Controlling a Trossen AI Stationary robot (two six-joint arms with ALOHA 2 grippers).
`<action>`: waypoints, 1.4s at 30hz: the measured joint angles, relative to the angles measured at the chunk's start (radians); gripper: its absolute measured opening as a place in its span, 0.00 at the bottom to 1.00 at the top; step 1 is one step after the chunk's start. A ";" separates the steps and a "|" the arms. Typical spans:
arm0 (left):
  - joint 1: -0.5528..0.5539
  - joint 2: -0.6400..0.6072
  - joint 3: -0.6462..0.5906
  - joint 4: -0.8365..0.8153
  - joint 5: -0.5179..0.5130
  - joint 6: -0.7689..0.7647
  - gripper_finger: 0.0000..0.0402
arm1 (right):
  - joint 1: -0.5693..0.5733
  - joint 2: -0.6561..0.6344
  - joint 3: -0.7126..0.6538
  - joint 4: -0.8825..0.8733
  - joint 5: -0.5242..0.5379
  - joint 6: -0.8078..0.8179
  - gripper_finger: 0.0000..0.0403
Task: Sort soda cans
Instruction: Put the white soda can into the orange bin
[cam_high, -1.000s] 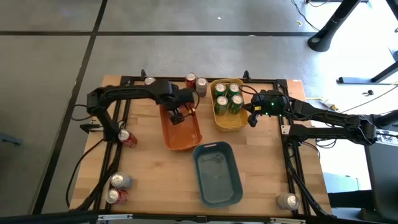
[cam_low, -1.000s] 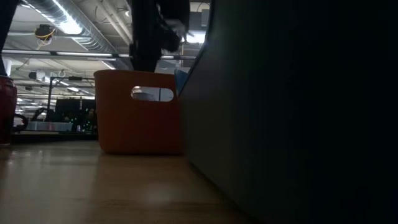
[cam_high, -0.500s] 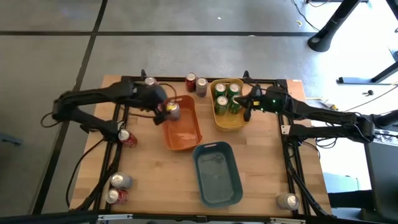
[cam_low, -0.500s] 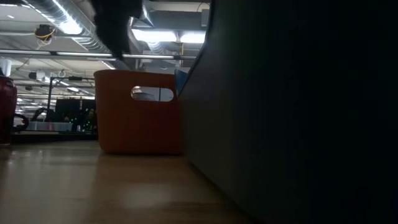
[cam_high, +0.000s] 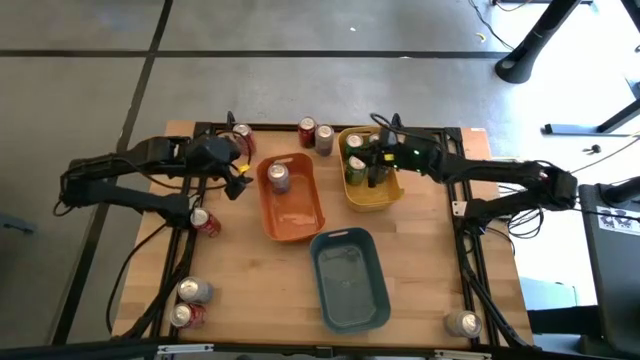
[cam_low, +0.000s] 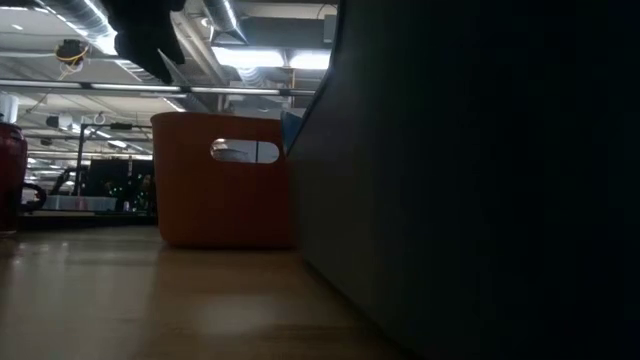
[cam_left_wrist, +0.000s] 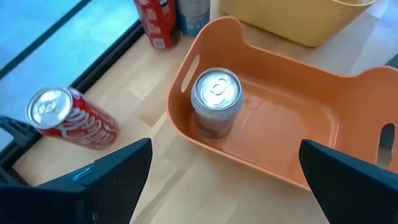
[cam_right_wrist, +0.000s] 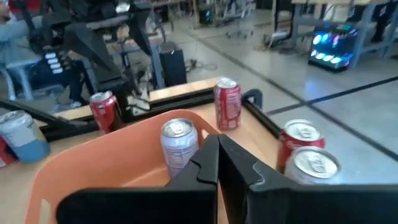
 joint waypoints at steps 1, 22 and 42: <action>0.000 -0.005 -0.003 0.002 0.000 0.009 0.97 | 0.000 0.029 0.031 -0.023 -0.007 -0.003 0.01; 0.001 -0.013 -0.042 0.100 -0.002 0.059 0.97 | -0.198 0.710 1.018 -0.956 0.191 -0.157 0.91; 0.002 -0.013 -0.042 0.123 -0.003 0.104 0.97 | -0.177 0.803 1.042 -0.974 0.106 -0.079 0.96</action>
